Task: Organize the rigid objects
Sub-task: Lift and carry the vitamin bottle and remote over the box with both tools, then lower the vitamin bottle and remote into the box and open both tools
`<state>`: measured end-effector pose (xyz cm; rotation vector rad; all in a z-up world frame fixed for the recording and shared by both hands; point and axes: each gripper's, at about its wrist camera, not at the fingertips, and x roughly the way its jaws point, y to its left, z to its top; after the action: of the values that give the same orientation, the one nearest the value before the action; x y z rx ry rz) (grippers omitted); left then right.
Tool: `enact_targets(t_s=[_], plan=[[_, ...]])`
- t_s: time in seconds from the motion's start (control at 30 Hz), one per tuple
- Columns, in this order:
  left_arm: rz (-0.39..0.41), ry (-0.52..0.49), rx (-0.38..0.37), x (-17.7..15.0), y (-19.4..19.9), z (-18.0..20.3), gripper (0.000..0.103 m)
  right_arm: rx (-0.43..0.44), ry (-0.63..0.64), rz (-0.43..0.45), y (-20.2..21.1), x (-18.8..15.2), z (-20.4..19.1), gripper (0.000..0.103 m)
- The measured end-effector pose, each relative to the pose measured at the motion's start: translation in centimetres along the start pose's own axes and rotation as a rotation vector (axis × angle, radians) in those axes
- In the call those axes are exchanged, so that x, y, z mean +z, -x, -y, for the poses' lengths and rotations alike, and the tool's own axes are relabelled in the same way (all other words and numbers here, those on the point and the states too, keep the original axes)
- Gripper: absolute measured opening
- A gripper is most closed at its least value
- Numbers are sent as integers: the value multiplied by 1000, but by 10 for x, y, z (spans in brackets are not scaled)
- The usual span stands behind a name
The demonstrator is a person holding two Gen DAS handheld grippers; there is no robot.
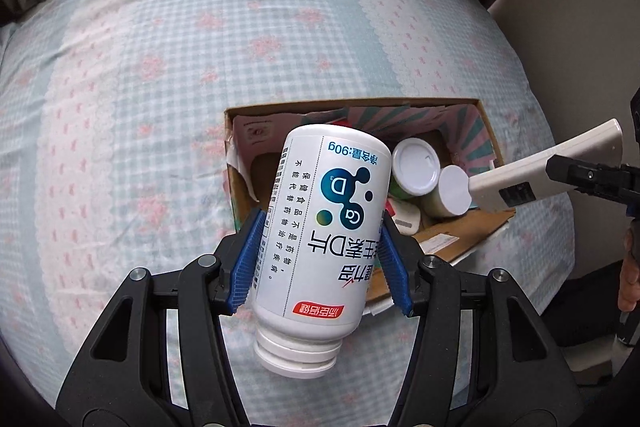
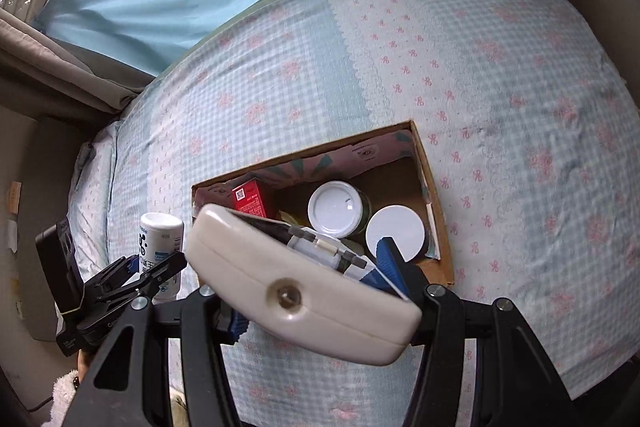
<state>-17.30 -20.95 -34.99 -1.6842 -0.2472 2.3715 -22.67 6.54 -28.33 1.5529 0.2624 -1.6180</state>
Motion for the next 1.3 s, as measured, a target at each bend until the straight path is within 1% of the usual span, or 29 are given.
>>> enact_targets(t_s=[0.13,0.3,0.4,0.43,0.47,0.5,0.53,0.57,0.6,0.63,0.67,0.7,0.77,0.8,0.87,1.03,1.3], plan=[[2,48,-9,-1,-17,-15,51,8,-19,-65,-35,-8,-1,52],[-10,58,-6,4,-38,-21,51,9,-26,-120,-64,-7,0,52],[-19,61,25,11,-50,-21,51,23,-42,-144,-76,-2,2,52],[-10,62,32,13,-51,-21,52,34,-45,-158,-81,0,2,52],[-7,59,44,16,-51,-19,56,43,-45,-175,-86,1,1,52],[-17,52,26,18,-52,-17,69,45,-42,-190,-90,3,-1,53],[-26,44,-1,20,-52,-13,97,34,-40,-198,-94,5,-1,53],[-14,30,17,21,-49,-9,102,15,-38,-197,-95,7,-1,53],[-4,3,48,20,-45,-4,103,-12,-37,-188,-95,10,0,60],[-4,-23,62,19,-44,0,103,-59,-34,-174,-93,13,1,78],[-8,-38,69,18,-44,3,103,-116,-25,-155,-90,16,1,88],[-9,-41,75,17,-43,4,103,-163,-6,-129,-85,18,1,95],[-19,-38,68,15,-44,4,103,-228,39,-79,-77,20,0,95],[-24,-34,69,15,-44,4,103,-252,59,-71,-75,20,0,95],[-25,-27,73,15,-45,3,103,-271,87,-69,-75,21,0,95],[-19,-13,74,16,-38,6,103,-283,129,-49,-72,20,-4,95],[-8,-27,95,17,-30,13,103,-253,126,-28,-67,23,1,95]])
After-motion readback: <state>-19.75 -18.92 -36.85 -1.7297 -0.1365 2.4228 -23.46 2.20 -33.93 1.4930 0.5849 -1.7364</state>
